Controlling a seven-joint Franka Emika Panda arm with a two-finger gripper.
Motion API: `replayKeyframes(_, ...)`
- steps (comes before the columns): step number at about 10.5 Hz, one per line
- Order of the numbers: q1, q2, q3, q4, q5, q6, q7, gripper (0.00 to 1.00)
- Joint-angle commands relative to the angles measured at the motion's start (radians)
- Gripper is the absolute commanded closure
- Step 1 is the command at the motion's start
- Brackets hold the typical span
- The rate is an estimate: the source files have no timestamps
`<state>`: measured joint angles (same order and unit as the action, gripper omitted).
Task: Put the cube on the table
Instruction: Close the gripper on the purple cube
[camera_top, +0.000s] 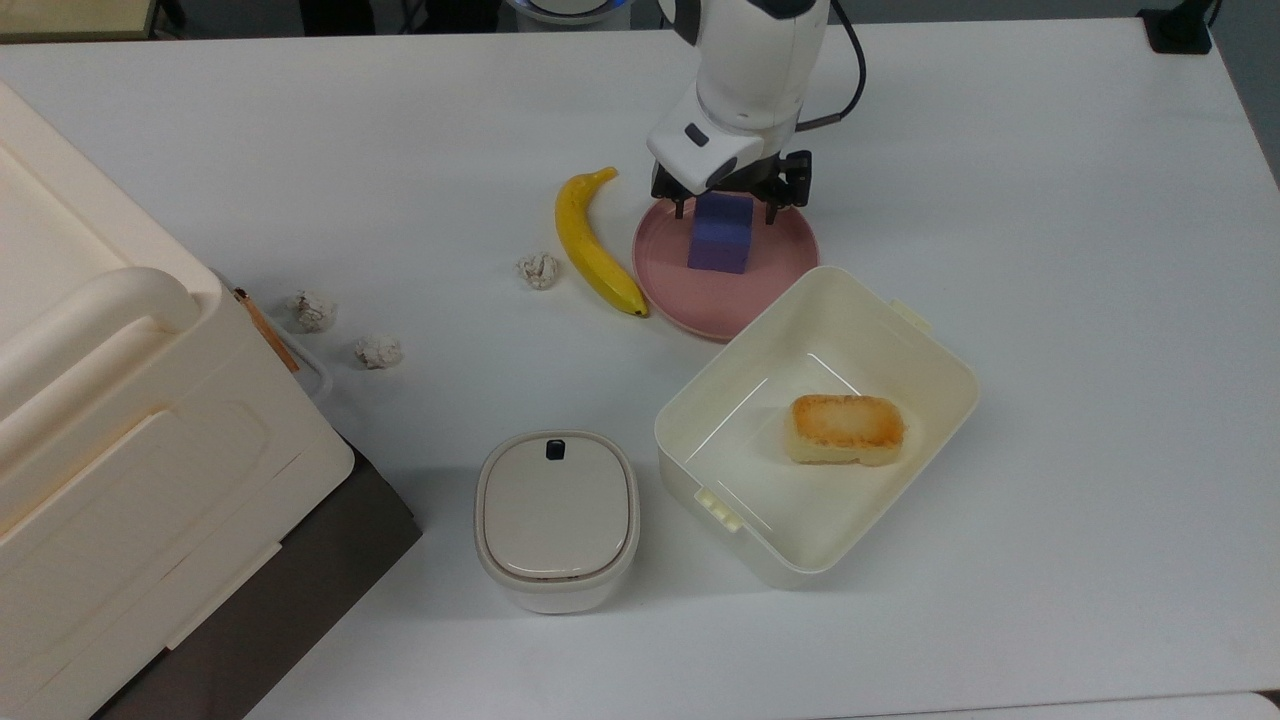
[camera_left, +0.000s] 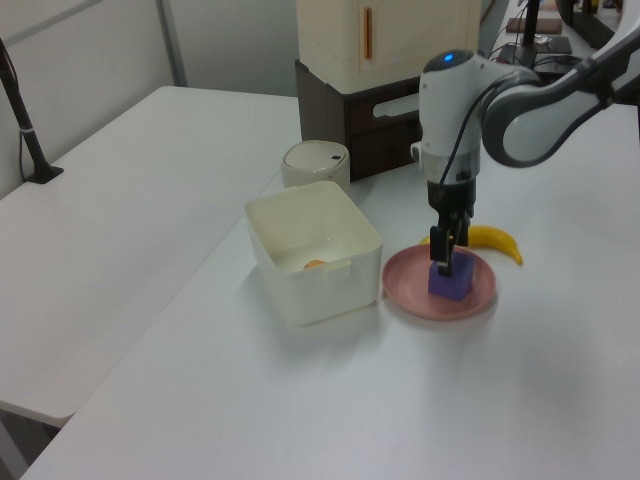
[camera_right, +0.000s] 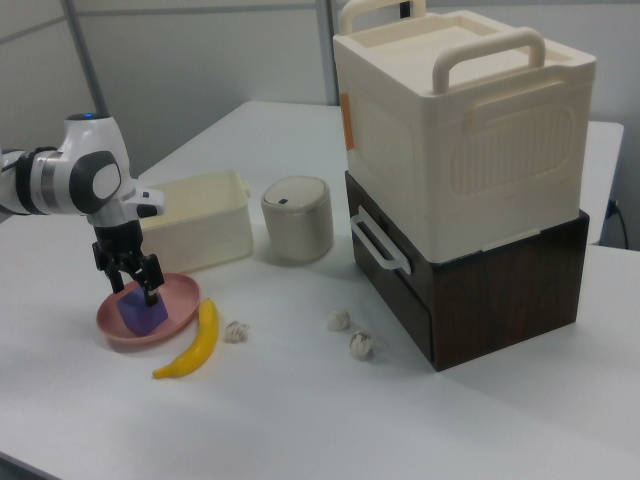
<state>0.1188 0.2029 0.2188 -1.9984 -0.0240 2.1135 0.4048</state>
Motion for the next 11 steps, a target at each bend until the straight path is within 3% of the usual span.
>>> replayKeyframes(1,0.018,0.015,-0.006,0.003,-0.033,0.008,0.032,0.00)
replayKeyframes(5,0.032,0.055,-0.006,0.003,-0.103,0.022,0.077,0.00)
replayKeyframes(6,0.030,0.055,-0.006,0.006,-0.103,0.022,0.078,0.06)
replayKeyframes(9,0.018,0.047,-0.006,0.035,-0.094,0.020,0.158,0.53)
replayKeyframes(11,-0.004,0.021,-0.007,0.046,-0.090,0.019,0.206,0.56)
